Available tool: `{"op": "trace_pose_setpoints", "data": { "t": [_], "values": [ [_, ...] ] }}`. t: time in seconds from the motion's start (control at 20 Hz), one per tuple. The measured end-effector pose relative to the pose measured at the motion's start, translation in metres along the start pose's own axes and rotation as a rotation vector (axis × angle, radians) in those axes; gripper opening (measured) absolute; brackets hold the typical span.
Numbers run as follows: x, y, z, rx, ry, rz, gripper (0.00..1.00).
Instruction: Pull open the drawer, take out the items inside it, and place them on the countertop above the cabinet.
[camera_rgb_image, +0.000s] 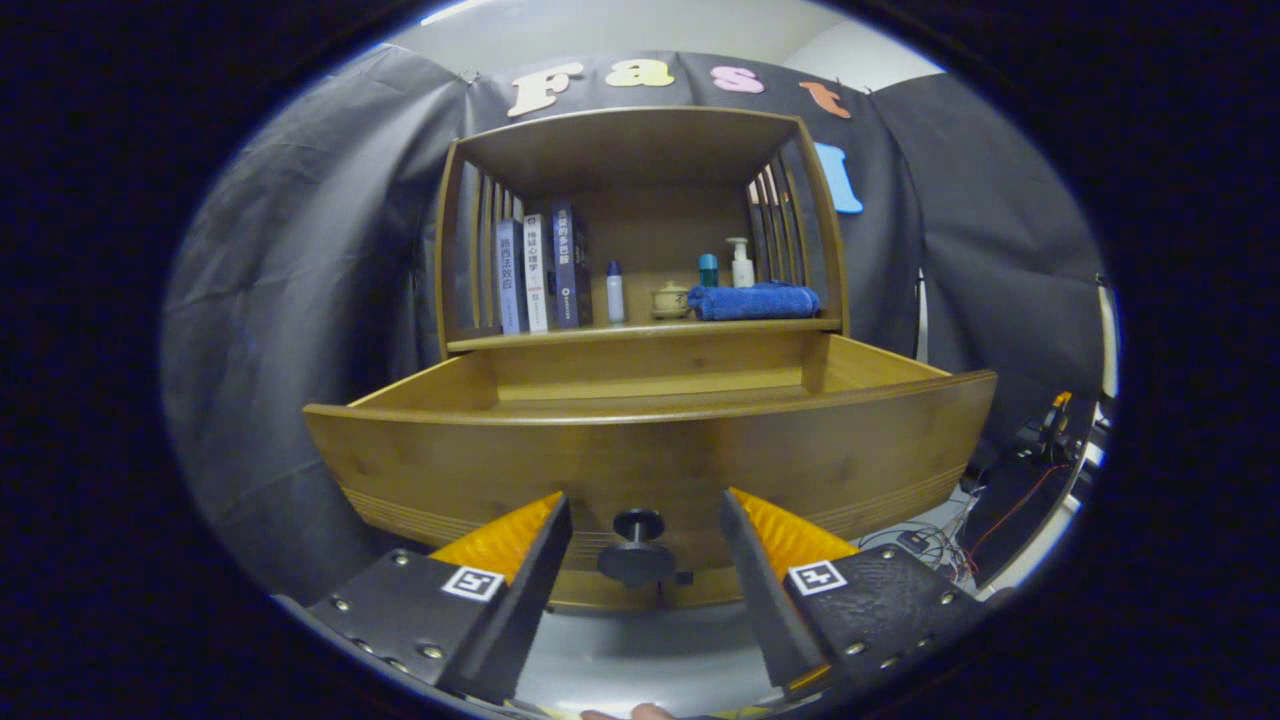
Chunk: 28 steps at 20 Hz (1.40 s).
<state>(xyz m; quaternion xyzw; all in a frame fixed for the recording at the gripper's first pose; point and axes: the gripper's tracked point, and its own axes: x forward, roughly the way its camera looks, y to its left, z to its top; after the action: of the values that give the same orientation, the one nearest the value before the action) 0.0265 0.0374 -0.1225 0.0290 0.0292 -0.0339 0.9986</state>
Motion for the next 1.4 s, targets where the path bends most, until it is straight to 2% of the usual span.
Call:
{"op": "trace_pose_setpoints", "data": {
  "t": [0.2,0.3,0.45,0.6,0.7,0.85,1.05,1.25,1.4],
  "values": [
    [-0.014,-0.003,0.038,-0.002,0.021,-0.014,1.0],
    [-0.015,0.008,0.049,0.015,0.075,0.012,1.0],
    [-0.01,0.006,0.074,0.017,0.103,0.003,1.0],
    [0.013,0.009,0.104,0.039,0.093,0.007,1.0],
    [0.039,0.005,0.108,0.031,0.136,0.002,1.0],
    [0.077,-0.003,0.101,0.008,0.251,-0.014,1.0],
    [0.116,-0.005,0.07,0.056,0.468,-0.018,1.0],
    [0.134,-0.025,0.042,-0.02,0.618,-0.074,1.0],
    [0.143,-0.02,0.027,-0.009,0.68,-0.063,0.9]
  ]
}}
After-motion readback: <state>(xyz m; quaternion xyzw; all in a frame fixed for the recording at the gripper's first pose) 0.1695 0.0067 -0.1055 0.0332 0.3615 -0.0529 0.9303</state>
